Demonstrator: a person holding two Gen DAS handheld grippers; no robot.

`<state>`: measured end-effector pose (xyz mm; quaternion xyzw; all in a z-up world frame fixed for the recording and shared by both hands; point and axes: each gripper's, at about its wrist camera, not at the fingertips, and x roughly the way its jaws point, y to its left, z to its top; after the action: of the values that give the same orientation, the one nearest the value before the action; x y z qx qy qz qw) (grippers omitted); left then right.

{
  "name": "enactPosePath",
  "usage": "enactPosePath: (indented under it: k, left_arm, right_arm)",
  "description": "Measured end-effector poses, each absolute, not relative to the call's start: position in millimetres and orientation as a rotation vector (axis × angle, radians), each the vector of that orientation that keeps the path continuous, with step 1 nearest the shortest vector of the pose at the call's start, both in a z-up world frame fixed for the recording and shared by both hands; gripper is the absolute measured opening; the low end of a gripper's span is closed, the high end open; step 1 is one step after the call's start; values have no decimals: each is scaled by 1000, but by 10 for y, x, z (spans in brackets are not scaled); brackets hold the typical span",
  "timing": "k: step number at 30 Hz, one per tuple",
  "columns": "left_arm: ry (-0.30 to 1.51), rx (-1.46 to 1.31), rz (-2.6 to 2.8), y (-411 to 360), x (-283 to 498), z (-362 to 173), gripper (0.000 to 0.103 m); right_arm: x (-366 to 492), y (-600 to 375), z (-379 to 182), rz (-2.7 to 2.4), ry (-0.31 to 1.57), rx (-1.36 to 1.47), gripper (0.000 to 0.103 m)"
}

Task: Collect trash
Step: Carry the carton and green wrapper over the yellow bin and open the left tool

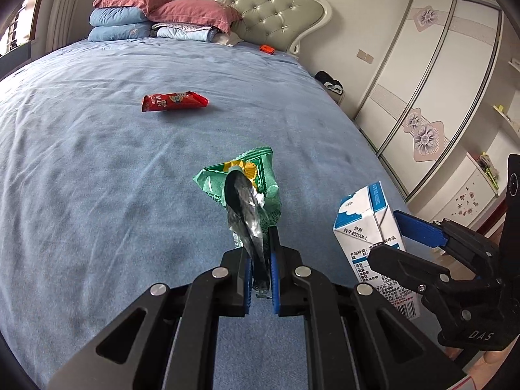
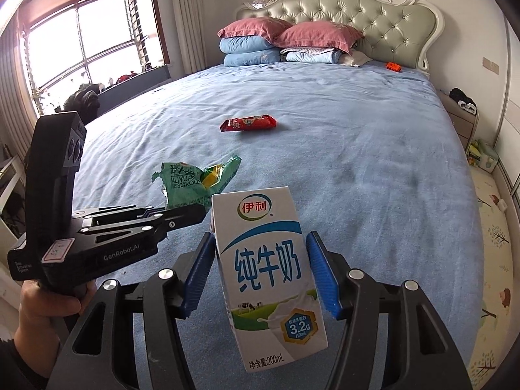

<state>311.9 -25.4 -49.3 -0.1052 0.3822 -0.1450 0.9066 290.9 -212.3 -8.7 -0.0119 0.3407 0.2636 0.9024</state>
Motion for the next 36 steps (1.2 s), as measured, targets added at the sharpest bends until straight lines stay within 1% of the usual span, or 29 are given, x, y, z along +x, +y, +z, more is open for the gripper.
enactPosePath:
  k: [8,14,20,28,36]
  left_arm:
    - [752,-178,-354,-505,2874,-364,9]
    - [759,-148,-477,-913,2686,-246,9]
    - [795,-78,-593,-1550,2510,-220,9]
    - [858,58,-750,-2610,2261,-320,9]
    - [942,152,-894,-3606,2077,-533,9]
  right_arm:
    - [2646,-2297,153,520,628,-10,57]
    - [2458,-2708,262,457,593,48,57]
    - [2199,-3316,234,365,581,109,57]
    - [1751,-4345,48,196,579,206,57]
    - [1245,-5330,-291,19,599,290,57]
